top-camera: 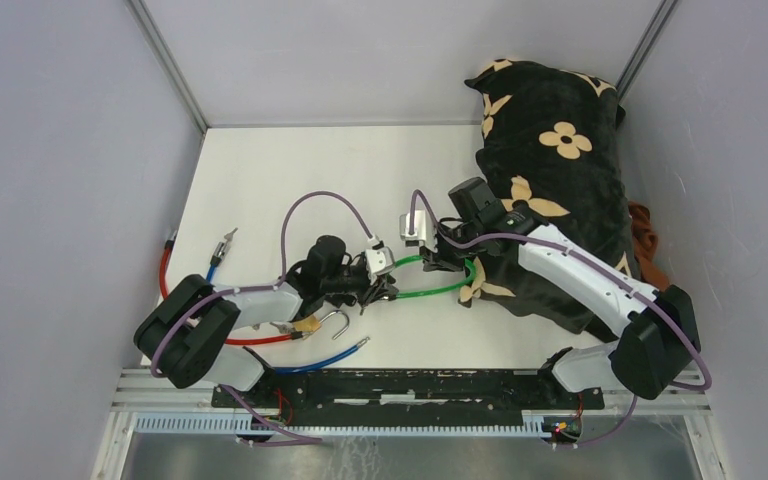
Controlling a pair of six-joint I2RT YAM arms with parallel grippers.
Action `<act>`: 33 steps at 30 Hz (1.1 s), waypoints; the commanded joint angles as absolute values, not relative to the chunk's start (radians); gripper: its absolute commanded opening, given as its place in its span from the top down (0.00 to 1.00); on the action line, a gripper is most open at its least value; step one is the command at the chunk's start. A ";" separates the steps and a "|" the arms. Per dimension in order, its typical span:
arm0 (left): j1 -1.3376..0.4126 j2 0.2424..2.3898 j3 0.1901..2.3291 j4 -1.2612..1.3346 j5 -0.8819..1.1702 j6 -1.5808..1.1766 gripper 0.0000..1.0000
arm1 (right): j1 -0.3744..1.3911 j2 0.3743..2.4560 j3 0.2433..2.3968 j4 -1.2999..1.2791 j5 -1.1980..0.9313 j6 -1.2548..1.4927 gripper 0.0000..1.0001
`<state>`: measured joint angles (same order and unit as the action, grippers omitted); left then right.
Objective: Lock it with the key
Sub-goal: Lock the lock.
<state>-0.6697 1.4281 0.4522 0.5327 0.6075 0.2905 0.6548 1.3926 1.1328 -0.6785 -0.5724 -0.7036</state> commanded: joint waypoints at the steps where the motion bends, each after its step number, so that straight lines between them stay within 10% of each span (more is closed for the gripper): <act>1: -0.673 1.412 0.450 0.392 0.614 0.370 0.60 | 0.649 1.368 1.067 -0.629 -0.524 -0.661 1.00; 16: -0.640 1.321 0.695 -0.275 0.629 0.902 0.21 | 0.649 1.308 1.007 -0.641 -0.462 -0.631 1.00; 33: -0.601 1.499 0.701 -0.278 0.548 1.105 0.24 | 0.649 1.280 0.971 -0.586 -0.515 -0.627 1.00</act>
<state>-0.5697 1.4837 0.6956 -0.2813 0.5678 0.9997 0.6479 1.3060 0.9886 -0.5922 -0.5186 -0.6323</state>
